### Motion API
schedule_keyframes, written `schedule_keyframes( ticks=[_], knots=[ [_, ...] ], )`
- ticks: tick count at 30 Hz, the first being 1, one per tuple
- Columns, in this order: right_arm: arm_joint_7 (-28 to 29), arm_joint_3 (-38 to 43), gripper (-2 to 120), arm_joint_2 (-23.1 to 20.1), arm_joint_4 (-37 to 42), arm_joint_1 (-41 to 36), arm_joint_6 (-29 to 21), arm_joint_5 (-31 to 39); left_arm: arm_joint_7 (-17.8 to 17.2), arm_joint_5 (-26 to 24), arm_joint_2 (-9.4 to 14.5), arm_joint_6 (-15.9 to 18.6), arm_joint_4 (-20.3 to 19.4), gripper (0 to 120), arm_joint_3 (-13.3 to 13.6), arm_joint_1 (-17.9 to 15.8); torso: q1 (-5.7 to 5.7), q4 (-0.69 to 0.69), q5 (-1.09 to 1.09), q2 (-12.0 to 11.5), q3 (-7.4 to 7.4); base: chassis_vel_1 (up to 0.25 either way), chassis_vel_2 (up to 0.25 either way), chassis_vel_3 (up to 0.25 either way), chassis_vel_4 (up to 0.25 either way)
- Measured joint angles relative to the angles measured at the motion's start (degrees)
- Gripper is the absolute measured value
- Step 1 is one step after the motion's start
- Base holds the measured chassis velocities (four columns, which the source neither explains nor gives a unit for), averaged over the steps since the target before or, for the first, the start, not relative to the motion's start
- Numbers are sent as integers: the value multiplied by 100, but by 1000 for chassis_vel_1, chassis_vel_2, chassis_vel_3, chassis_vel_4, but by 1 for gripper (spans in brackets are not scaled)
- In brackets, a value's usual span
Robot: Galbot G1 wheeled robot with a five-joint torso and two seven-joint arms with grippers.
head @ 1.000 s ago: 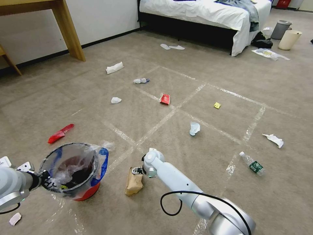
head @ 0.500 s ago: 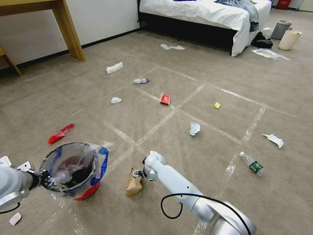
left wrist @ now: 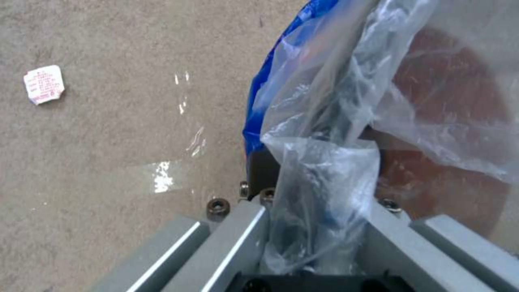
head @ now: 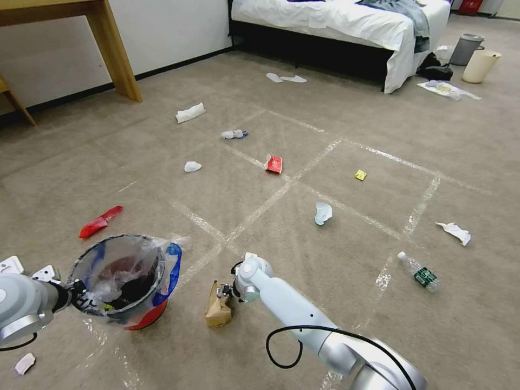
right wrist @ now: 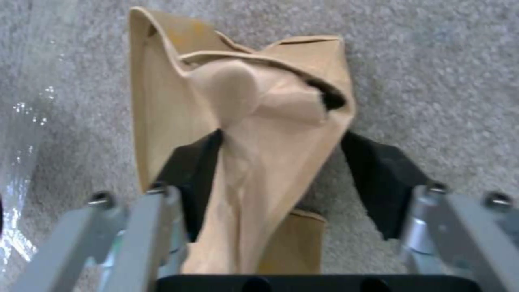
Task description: Pick up the trash bin and place the garbage on the floor into it.
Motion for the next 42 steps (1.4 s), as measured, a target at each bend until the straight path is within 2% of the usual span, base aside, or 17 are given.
schedule_keyframes(
  ticks=[2, 4, 8, 9, 11, 15, 16, 30, 32, 36, 38, 40, 41, 42],
  knots=[
    [-22, -10, 53, 0, 3, 1, 20, -15, 0, 6, -3, 0, 3, 0, 7, -5, 0, 0, 0, 0, 0, 0, 0, 0, 0],
    [-75, -38, 41, 0, 14, 7, 74, -37, 2, 23, -17, -2, 12, 0, 44, -33, 0, 0, 0, 0, 0, 0, 0, 0, 0],
    [-103, -44, 32, 1, 26, 18, 96, -39, 2, 36, -25, -8, 15, 0, 76, -55, 0, 1, 0, 0, 0, 0, 0, 0, 0],
    [-132, -54, 23, -2, 33, 22, 115, -44, 1, 43, -27, -13, 16, 0, 97, -67, 0, 1, 0, 0, 0, 0, 0, 0, 0],
    [-167, -58, 15, -27, 37, 31, 138, -64, -2, 51, -27, -20, 15, 0, 118, -74, 0, 1, 0, 0, 0, 0, 0, 0, 0],
    [-181, -65, 7, -59, 51, 34, 166, -73, -7, 52, -18, -23, 15, 0, 128, -78, 0, 1, 0, 0, 0, 0, 0, 0, 0],
    [-182, -87, 0, -105, 87, 34, 183, -69, -18, 43, 0, -27, 13, 0, 130, -87, 0, 1, 1, 0, 0, 0, 0, 0, 0],
    [124, -82, 0, -701, 843, 146, 219, 384, -135, -51, 77, -68, -63, 0, 165, -115, 0, 0, 0, 0, 1, 0, 0, 0, 0],
    [132, 47, 0, -935, 1382, 148, 232, 516, -167, -121, 95, -78, -96, 0, 153, -125, 0, -1, 0, 0, 0, 0, 0, 0, 0],
    [131, 136, 0, -1069, 1751, 191, 254, 563, -189, -175, 107, -80, -130, 0, 116, -104, 0, 0, 1, 0, 1, 0, 0, 0, 0],
    [36, 233, 0, -1168, 2058, 253, 321, 460, -200, -218, 117, -80, -161, 0, 87, -83, 0, 0, 1, 0, 1, 0, 0, 0, 0],
    [-475, 487, 0, -1333, 2522, 375, 640, 129, -238, -332, 129, -81, -206, 0, 41, -70, 0, 0, 0, 0, 1, 0, 0, 0, 0],
    [-475, 487, 0, -1333, 2522, 375, 640, 129, -238, -332, 129, -81, -206, 0, 41, -70, 0, 0, 0, 0, 1, 0, 0, 0, 0],
    [-1047, 610, 0, -1435, 2704, 460, 1038, -189, -266, -408, 147, -93, -230, 0, 31, -85, 0, 0, 0, 0, 1, 0, 0, 0, 0]
  ],
)
